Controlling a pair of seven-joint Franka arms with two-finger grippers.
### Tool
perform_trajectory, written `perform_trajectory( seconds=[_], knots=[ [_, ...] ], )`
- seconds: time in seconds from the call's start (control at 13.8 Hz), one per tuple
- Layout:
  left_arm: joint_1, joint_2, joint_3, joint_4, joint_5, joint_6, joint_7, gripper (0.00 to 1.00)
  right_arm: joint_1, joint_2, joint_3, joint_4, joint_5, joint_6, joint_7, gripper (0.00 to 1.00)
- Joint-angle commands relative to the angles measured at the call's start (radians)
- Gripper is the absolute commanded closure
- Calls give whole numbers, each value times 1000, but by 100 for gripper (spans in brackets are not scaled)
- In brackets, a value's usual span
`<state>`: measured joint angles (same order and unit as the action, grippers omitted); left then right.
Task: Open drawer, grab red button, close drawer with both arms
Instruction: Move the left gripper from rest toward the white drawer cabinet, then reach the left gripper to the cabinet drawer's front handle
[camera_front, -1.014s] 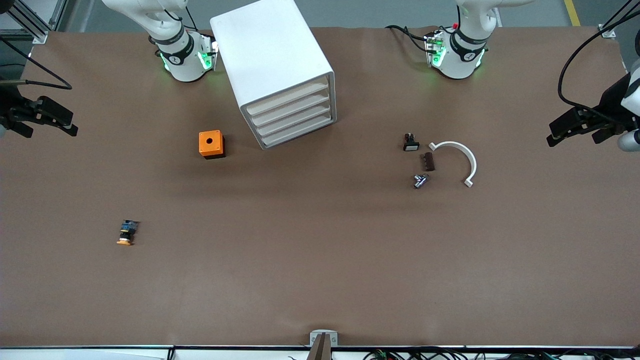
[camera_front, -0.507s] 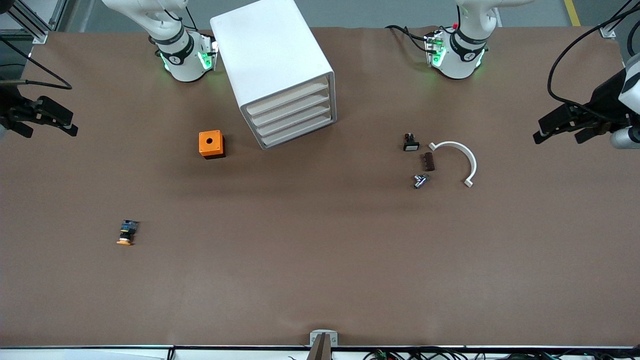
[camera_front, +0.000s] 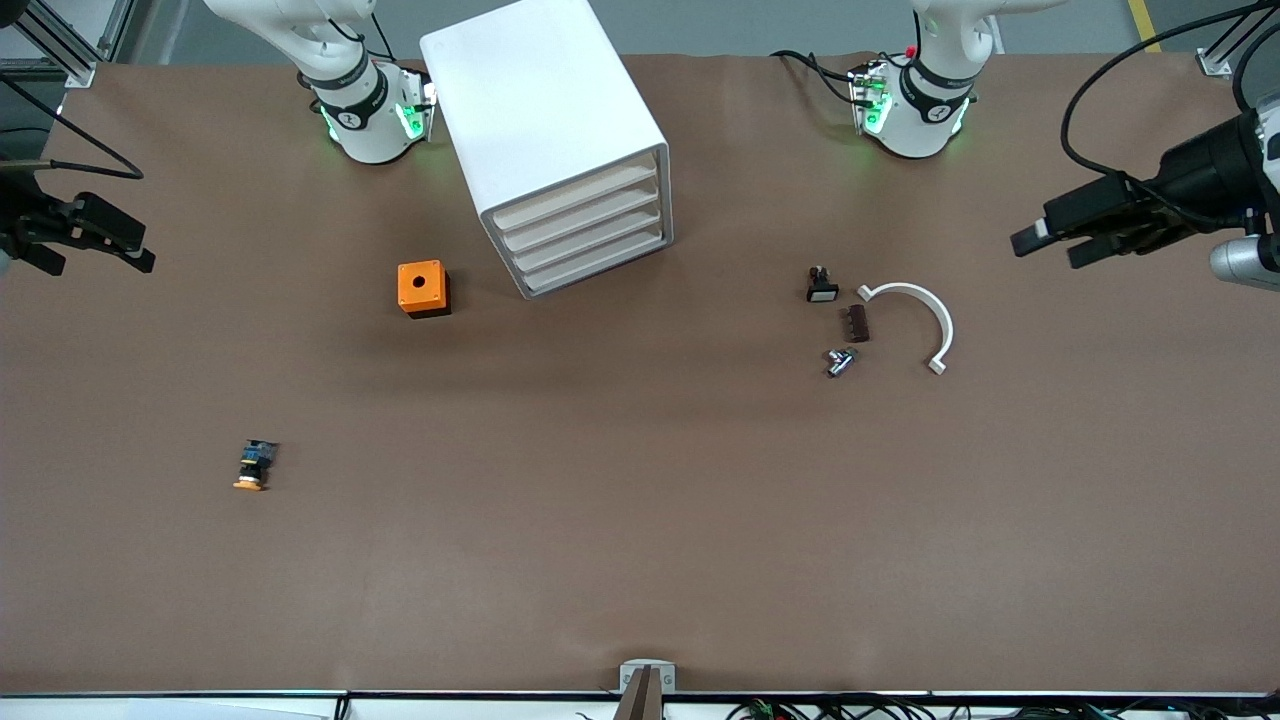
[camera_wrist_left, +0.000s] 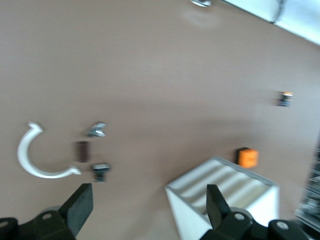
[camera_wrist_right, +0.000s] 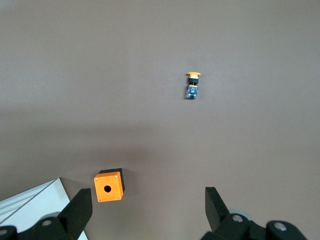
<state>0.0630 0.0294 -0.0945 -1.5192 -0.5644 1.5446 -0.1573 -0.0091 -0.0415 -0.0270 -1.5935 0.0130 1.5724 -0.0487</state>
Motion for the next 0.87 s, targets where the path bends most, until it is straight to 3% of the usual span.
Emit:
perform_trajectory(
  seconds=[0.0, 0.29, 0.8],
  knots=[
    [3, 30, -2, 10, -113, -15, -57, 0, -6, -14, 2, -11, -22, 6, -10, 0],
    [-11, 105, -10, 10, -352, -15, -169, 0, -6, -14, 4, -11, -24, 5, -8, 0],
    [-126, 194, -11, 14, -567, 37, -369, 0, -5, -15, 6, -11, -22, 0, -7, 0]
  ],
)
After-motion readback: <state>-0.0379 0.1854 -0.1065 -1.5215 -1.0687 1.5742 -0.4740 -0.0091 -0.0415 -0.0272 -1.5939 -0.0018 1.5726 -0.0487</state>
